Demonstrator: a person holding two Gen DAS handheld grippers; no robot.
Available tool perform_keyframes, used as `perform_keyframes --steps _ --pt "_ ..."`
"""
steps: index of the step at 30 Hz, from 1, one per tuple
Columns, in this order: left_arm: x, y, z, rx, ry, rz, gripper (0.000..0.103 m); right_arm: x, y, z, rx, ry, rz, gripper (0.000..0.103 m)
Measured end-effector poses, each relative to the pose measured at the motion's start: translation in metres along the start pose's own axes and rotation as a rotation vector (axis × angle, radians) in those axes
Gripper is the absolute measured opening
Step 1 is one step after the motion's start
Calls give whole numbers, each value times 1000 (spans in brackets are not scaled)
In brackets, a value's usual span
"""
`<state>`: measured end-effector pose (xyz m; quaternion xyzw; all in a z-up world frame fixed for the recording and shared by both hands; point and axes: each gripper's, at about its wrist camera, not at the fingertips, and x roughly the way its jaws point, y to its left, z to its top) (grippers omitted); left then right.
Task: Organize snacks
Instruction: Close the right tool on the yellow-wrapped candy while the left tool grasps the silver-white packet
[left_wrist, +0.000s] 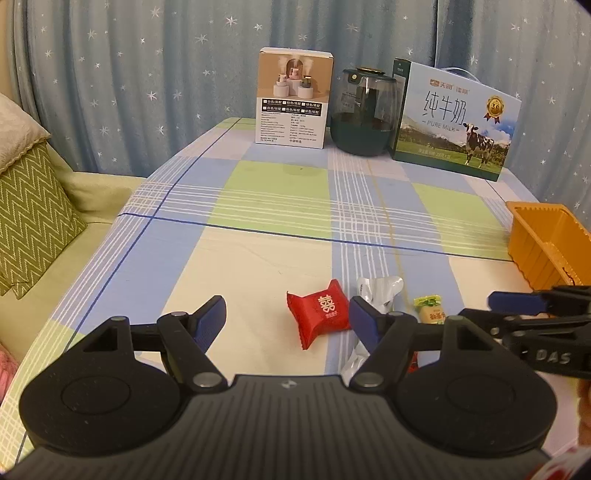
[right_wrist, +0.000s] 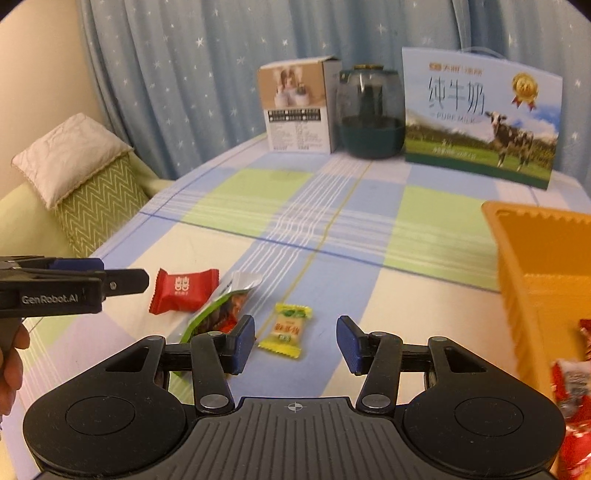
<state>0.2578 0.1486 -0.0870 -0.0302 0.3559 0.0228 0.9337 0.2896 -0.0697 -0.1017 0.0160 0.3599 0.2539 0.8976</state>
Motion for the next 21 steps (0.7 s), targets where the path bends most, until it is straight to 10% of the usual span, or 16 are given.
perform_keyframes --steps 21 --pt "4 1 0 -17 16 -34 70 44 15 -6 -69 42 -39 27"
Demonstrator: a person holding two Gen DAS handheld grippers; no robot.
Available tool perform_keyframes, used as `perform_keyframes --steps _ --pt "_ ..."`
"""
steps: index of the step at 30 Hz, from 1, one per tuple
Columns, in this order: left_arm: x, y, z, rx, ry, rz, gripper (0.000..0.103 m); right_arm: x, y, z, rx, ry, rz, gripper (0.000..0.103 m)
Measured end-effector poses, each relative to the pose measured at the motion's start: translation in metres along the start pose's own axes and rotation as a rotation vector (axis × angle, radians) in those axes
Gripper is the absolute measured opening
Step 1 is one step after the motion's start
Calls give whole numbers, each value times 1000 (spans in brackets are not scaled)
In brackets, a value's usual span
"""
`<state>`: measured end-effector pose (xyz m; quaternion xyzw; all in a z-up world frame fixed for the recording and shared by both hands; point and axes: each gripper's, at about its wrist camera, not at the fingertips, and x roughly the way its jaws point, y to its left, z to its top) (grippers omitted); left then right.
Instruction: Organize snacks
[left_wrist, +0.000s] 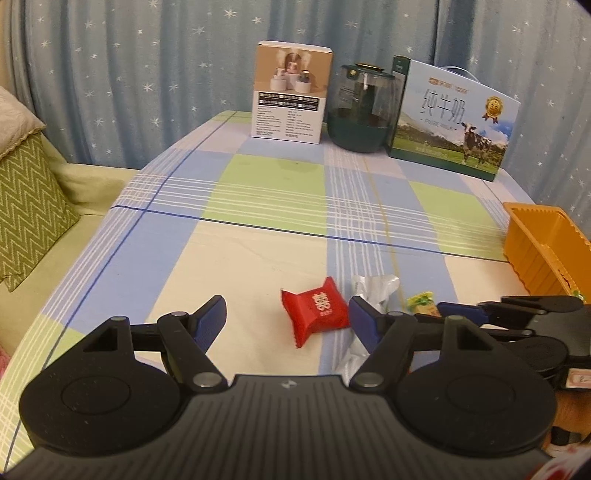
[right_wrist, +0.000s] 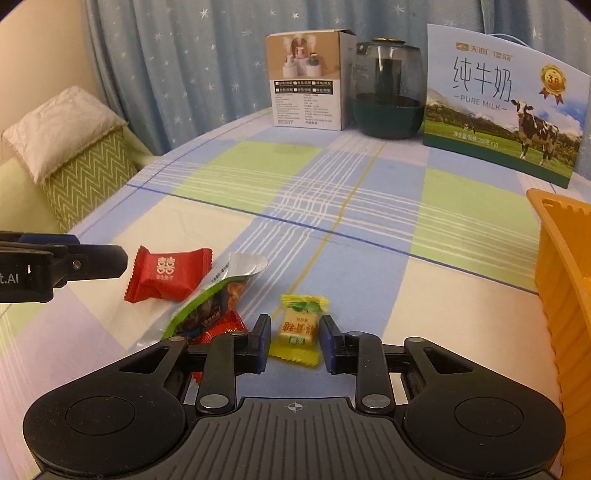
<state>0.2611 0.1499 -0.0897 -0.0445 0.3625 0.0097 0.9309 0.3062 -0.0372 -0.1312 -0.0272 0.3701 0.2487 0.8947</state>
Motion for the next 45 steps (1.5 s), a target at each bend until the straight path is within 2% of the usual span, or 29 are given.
perform_keyframes --steps 3,8,12,19,25,37,45 --pt "2 -3 0 -4 7 -55 68 -5 -4 4 22 5 3 22" --pt "7 -16 -4 18 30 -136 56 -18 -18 14 59 -30 -18 22" --pt "16 -33 -8 77 56 -177 46 -20 -28 15 85 -21 -34 22" --pt "29 -40 -10 63 75 -158 36 -17 -36 8 67 17 -41 22" --pt "36 -46 -12 130 78 -114 32 -15 -40 3 61 35 -41 22" --pt "48 -53 -18 158 101 -102 31 -14 -39 2 33 44 -31 22" --pt "48 -54 -17 140 104 -97 28 -13 -39 0 23 30 -28 22"
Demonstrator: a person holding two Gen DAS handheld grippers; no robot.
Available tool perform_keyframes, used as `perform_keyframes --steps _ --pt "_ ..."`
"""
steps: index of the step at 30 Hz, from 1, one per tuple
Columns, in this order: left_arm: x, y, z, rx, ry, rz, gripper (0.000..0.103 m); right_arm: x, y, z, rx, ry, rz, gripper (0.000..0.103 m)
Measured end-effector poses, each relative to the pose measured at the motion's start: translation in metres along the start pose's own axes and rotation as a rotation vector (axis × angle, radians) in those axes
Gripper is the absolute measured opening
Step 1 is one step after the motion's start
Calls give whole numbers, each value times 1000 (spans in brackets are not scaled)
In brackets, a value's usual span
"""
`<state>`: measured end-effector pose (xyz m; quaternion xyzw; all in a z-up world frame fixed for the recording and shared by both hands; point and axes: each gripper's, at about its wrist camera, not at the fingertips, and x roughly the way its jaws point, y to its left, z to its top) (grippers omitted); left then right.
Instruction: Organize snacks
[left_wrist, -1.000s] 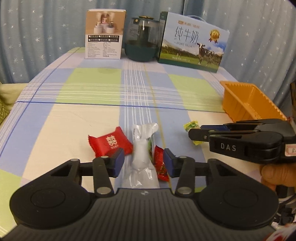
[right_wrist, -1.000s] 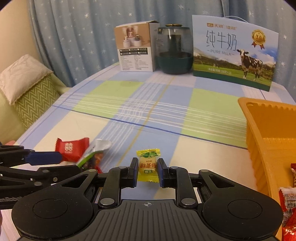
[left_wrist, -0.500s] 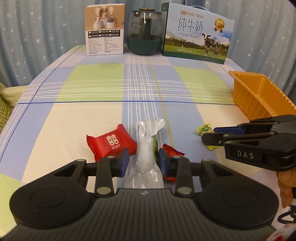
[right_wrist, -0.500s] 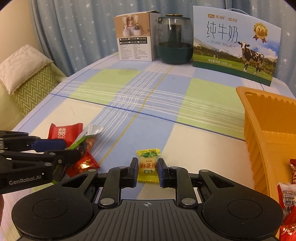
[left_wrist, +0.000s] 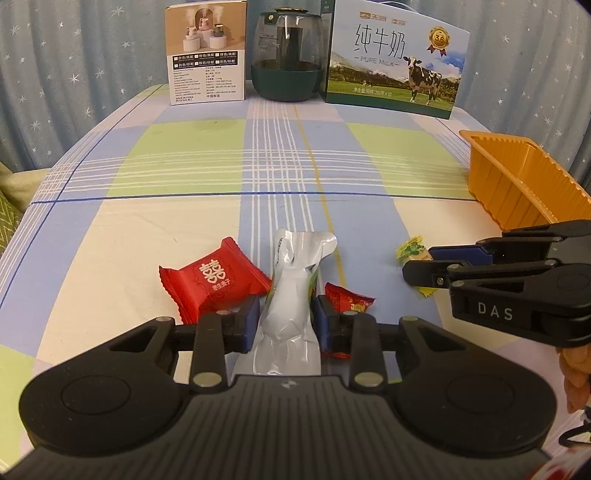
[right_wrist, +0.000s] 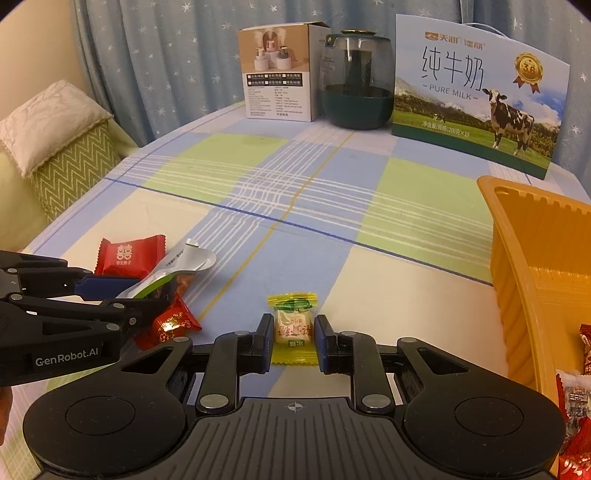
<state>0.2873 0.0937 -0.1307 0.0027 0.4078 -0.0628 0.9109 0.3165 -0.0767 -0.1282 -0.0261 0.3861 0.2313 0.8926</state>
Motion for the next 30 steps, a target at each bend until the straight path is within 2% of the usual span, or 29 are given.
perform_keyframes --steps 7,17,18,20,23,30 --pt "-4 2 2 -30 -4 -6 28 0 1 0 1 -2 -2 22" --pt "-15 6 9 -84 -39 -30 28 -9 -6 6 76 -22 6 21" --pt "-17 6 10 -89 -43 -32 28 -11 -6 7 79 -26 7 19" --pt "-20 5 12 -95 -53 -35 28 -14 -4 10 79 -34 7 4" --pt "-25 3 15 -94 -66 -27 28 -19 -3 12 74 -40 -14 4" --pt "-28 4 16 -95 -69 -20 28 -15 -11 9 73 -16 12 7"
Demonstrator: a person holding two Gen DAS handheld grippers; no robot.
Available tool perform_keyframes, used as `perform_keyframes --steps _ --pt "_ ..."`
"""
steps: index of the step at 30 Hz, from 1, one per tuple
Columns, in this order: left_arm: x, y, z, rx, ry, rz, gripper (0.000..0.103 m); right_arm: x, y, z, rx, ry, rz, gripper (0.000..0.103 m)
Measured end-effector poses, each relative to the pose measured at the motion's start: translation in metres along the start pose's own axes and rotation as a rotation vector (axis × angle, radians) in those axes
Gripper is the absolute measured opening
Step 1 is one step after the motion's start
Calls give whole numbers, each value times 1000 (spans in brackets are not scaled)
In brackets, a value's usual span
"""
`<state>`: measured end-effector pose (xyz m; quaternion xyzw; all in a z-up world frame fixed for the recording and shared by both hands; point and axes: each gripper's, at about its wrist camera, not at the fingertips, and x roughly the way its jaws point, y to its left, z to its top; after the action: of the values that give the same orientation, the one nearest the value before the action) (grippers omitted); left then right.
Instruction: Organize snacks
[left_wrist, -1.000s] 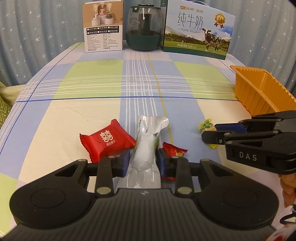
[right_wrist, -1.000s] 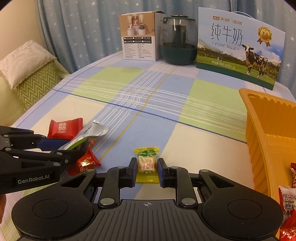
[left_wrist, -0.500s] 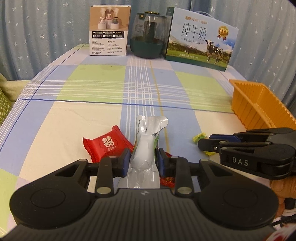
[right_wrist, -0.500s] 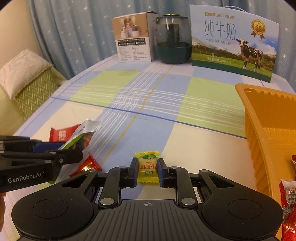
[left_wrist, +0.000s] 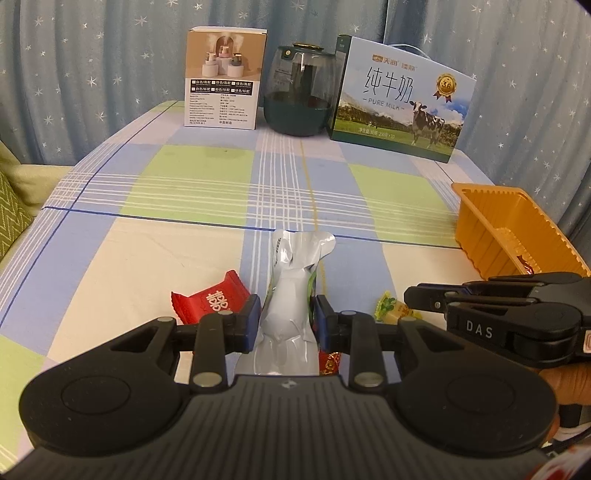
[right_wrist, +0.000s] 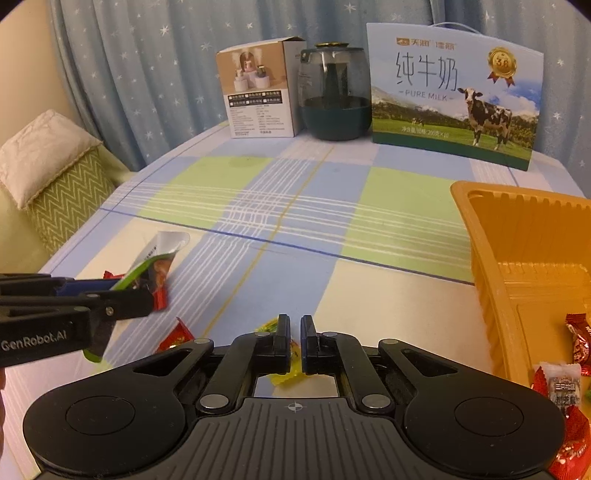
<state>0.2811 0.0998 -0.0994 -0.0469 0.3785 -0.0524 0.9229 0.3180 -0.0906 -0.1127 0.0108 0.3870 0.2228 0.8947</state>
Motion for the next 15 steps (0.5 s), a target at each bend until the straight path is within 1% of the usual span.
perform_keyframes --steps 1,2,3,4,5,10,13,14,15 --pt "0 1 0 -2 1 -2 28 1 0 -1 -12 4 -1 9" --pt "0 1 0 -5 2 -3 28 2 0 -1 -25 7 0 21" --pt "0 2 0 -7 2 -3 28 3 0 -2 -34 6 5 42" --pt "0 2 0 -6 3 -4 28 3 0 -3 -39 3 13 50" --pt "0 2 0 -7 3 -4 28 3 0 -4 -45 1 23 52" --pt "1 2 0 -16 2 -4 28 14 7 -11 -114 34 34 52" --pt "0 3 0 -18 2 -4 28 17 14 -18 -201 3 15 52" --pt "0 3 0 -19 2 -4 28 17 15 -19 -211 -5 15 49" --pt "0 3 0 -21 2 -4 28 17 15 -20 -205 -7 16 41"
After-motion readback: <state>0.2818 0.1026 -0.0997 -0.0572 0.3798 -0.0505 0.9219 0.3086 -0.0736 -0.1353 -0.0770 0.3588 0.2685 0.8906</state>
